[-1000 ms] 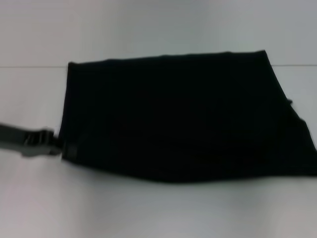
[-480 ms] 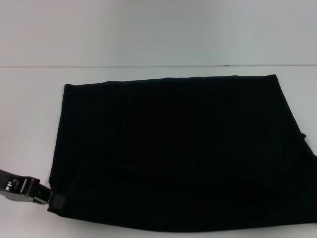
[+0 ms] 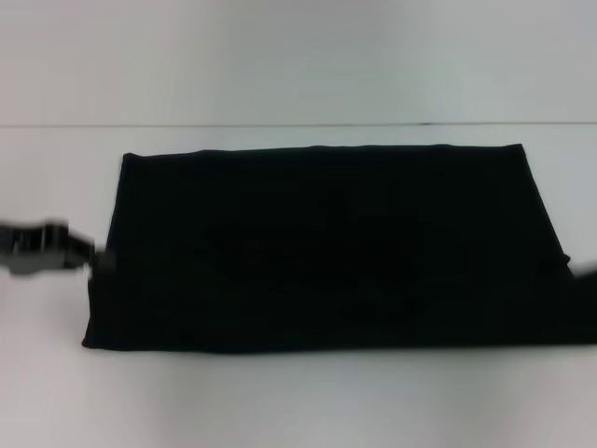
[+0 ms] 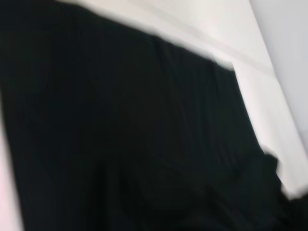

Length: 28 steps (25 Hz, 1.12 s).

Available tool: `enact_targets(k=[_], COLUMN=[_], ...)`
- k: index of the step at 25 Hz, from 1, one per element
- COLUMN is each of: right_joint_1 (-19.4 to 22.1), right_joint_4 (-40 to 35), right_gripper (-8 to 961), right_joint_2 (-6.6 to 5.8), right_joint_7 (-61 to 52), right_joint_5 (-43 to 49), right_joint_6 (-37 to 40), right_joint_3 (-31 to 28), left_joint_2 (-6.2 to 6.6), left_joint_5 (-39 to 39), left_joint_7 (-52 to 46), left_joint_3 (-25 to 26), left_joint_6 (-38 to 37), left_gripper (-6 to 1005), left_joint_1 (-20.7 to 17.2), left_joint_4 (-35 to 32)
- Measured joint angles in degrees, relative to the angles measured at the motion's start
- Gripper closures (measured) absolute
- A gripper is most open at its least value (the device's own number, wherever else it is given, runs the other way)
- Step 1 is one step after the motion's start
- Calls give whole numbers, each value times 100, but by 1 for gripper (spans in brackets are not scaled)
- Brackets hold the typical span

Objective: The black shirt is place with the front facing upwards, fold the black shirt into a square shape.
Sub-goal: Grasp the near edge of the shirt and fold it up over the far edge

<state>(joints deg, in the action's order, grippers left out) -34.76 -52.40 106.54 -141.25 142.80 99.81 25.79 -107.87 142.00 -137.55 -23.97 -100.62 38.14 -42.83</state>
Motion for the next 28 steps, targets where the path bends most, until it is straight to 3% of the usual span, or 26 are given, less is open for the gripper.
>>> enact_targets(k=[8, 14, 16, 22, 28], right_joint_1=[-874, -1223, -1282, -1424, -1435], right_joint_4=[1466, 2169, 2203, 2200, 2257], right_gripper=[930, 925, 923, 918, 913], right_joint_2=[43, 204, 262, 316, 309], right_joint_7=[-169, -359, -425, -512, -531], right_joint_5=[-104, -53, -53, -83, -75], right_joint_6=[-3036, -4858, -5148, -5608, -5175], right_joint_3=[122, 878, 1022, 1100, 1242], left_joint_2=[-170, -254, -269, -271, -281], left_joint_5=[46, 70, 71, 29, 57], left_joint_7=[-748, -1337, -1542, -1671, -1678], left_joint_3=[-363, -1373, -1671, -1699, -1732], left_joint_6=[2606, 4069, 4307, 4671, 4718], left_gripper=[955, 952, 952, 949, 947], left_joint_1=[720, 1215, 1294, 1380, 1391], left_joint_4=[568, 1028, 1032, 961, 1024])
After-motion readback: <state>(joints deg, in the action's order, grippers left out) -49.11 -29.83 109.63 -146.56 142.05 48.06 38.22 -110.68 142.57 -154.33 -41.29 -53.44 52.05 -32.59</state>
